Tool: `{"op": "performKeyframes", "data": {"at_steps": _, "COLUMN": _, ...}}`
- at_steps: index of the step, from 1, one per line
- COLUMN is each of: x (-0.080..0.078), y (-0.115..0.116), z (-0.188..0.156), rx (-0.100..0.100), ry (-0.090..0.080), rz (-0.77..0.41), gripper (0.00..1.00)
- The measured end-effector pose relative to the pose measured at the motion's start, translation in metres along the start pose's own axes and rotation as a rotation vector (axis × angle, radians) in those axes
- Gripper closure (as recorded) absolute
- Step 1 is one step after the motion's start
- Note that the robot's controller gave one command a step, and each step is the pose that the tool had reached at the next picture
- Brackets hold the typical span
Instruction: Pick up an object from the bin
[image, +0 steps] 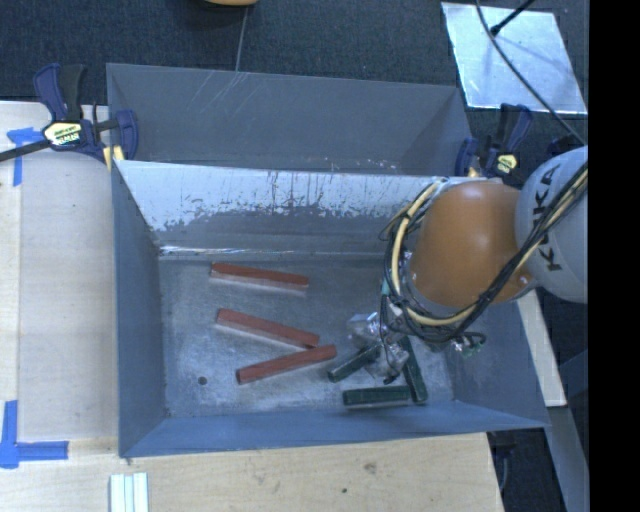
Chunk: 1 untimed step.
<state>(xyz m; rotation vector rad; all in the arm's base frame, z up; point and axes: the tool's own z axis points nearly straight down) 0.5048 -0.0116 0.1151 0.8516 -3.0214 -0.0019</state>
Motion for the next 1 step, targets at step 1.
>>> {"op": "performKeyframes", "data": {"at_steps": 1, "x": -0.0011, "y": -0.0009, "z": -0.0171, "rx": 0.003, "ry": -0.005, "rz": 0.001, "gripper": 1.00}}
